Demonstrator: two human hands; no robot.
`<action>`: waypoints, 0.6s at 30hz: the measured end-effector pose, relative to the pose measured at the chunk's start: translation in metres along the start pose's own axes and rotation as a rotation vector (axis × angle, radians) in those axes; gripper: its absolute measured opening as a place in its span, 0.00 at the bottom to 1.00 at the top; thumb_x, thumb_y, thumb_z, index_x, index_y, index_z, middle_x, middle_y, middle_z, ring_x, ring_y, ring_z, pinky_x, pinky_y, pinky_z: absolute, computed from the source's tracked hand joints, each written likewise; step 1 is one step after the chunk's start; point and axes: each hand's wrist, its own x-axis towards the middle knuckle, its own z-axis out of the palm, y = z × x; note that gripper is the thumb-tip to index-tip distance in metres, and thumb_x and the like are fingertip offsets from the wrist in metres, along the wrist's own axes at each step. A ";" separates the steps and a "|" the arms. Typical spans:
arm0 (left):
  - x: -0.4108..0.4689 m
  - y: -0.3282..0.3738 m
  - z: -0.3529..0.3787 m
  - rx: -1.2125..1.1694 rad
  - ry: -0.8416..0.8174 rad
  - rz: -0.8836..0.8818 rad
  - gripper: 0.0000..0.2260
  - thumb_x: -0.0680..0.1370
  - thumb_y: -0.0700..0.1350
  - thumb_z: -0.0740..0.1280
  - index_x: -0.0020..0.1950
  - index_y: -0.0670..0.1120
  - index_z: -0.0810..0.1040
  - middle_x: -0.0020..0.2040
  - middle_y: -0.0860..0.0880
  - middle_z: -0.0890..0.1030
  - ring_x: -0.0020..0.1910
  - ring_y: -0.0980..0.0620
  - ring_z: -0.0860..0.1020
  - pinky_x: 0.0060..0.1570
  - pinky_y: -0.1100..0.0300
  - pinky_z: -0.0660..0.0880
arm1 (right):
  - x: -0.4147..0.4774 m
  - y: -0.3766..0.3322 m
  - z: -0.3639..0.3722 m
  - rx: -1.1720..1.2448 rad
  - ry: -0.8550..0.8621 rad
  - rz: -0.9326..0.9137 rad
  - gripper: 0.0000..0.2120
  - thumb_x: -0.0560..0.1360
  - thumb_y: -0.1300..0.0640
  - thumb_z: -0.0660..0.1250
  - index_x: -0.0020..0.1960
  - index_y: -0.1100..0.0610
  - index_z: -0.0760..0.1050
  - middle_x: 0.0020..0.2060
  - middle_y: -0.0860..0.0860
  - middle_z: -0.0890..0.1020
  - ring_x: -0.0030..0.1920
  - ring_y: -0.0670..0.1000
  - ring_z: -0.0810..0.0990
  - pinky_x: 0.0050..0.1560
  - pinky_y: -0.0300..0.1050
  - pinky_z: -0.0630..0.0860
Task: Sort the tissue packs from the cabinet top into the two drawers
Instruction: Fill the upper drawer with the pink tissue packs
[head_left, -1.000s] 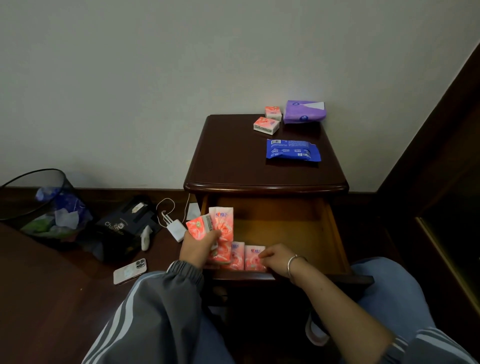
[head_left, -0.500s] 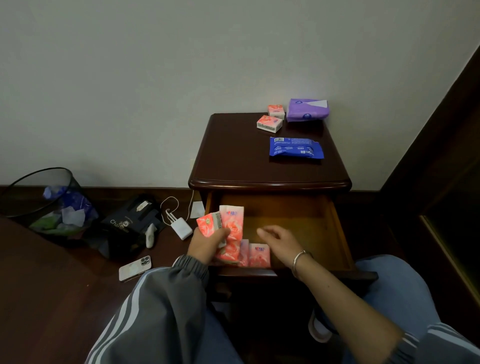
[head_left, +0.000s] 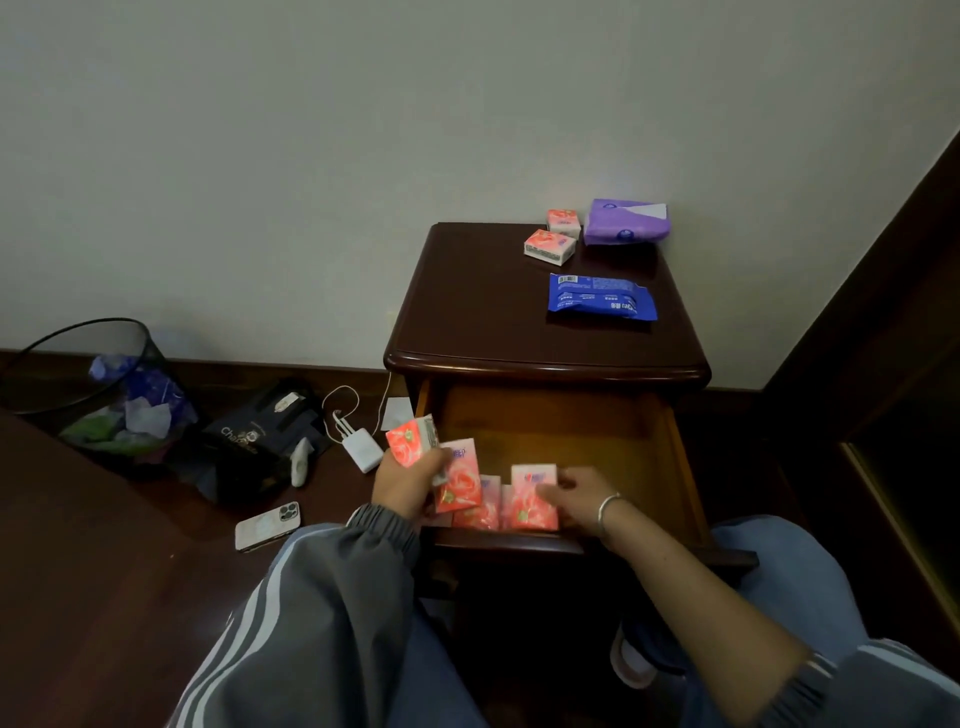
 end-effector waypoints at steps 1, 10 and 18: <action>0.000 0.000 0.001 0.020 0.007 0.001 0.13 0.70 0.42 0.73 0.53 0.46 0.75 0.47 0.43 0.82 0.47 0.41 0.82 0.46 0.35 0.79 | 0.000 0.004 0.005 -0.071 -0.034 -0.008 0.13 0.75 0.60 0.66 0.59 0.61 0.76 0.56 0.59 0.81 0.52 0.55 0.81 0.54 0.50 0.78; 0.001 0.000 0.000 0.022 -0.044 -0.020 0.11 0.72 0.42 0.71 0.53 0.45 0.76 0.48 0.42 0.83 0.47 0.41 0.82 0.50 0.35 0.77 | -0.002 -0.004 0.020 -0.673 0.107 -0.063 0.34 0.77 0.35 0.50 0.76 0.53 0.54 0.76 0.54 0.55 0.74 0.59 0.55 0.71 0.56 0.60; 0.002 0.021 0.007 -0.002 -0.257 -0.057 0.18 0.74 0.47 0.71 0.60 0.41 0.74 0.52 0.39 0.82 0.52 0.40 0.82 0.52 0.46 0.79 | -0.007 -0.058 0.024 0.138 -0.103 -0.191 0.15 0.74 0.54 0.68 0.60 0.54 0.72 0.50 0.50 0.80 0.47 0.47 0.81 0.41 0.38 0.80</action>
